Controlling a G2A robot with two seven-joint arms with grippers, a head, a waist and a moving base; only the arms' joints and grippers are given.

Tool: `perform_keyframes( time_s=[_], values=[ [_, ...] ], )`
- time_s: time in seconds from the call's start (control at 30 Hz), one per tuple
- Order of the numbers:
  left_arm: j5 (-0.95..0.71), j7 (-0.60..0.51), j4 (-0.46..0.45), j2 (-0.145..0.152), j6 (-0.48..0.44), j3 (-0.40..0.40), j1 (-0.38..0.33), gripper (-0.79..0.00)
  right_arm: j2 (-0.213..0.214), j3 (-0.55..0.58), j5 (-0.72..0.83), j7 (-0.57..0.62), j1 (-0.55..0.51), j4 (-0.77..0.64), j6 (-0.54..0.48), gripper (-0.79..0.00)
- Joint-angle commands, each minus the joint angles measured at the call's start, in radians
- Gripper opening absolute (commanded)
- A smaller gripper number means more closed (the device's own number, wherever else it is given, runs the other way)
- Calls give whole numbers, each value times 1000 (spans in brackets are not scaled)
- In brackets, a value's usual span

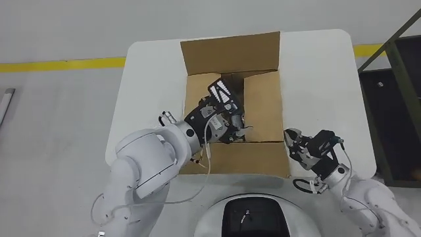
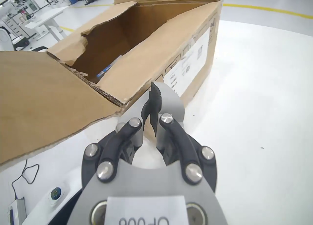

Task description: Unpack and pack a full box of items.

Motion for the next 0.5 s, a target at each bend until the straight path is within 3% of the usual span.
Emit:
perform_keyframes(
  time_s=[0.0,0.27,0.47],
  values=[
    [37,2,28,3,-5,14,2,0,1,-1,-10,-3,-6,-3,-10,-785],
    [181,0,139,10,14,54,7,0,6,55,6,-15,-52,-34,-24,-785],
    [341,5,191,20,-50,77,-12,0,9,82,12,-13,-76,-67,-30,-785]
  ],
)
